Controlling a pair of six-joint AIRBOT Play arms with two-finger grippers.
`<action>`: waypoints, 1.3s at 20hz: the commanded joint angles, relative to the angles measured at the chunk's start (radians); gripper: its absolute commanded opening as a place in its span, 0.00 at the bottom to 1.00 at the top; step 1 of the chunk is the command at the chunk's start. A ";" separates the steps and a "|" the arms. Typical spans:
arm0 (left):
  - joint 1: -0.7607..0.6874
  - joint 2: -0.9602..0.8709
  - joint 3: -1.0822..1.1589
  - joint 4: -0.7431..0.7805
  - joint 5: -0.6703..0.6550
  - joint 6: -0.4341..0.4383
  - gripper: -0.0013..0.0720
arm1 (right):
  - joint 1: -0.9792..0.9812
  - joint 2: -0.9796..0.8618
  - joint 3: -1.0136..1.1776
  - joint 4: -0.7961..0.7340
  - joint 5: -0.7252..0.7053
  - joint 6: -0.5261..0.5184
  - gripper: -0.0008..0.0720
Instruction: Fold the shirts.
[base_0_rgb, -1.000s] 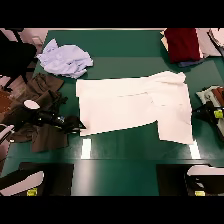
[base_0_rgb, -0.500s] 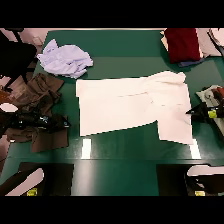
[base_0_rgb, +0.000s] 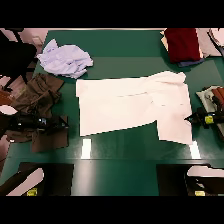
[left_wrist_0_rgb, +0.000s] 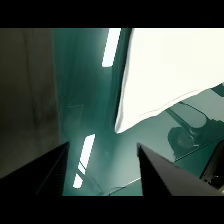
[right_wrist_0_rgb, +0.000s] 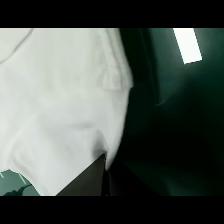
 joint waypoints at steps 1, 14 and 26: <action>0.001 0.001 -0.092 -0.055 0.053 0.011 0.69 | 0.006 0.007 -0.011 0.067 -0.026 -0.029 0.03; -0.467 -0.004 -0.190 -0.219 0.471 -0.043 0.39 | 0.005 0.013 -0.011 0.075 0.011 -0.038 0.03; -0.467 0.237 0.018 0.025 0.121 -0.284 0.04 | 0.016 0.542 -0.012 0.045 0.053 0.032 0.03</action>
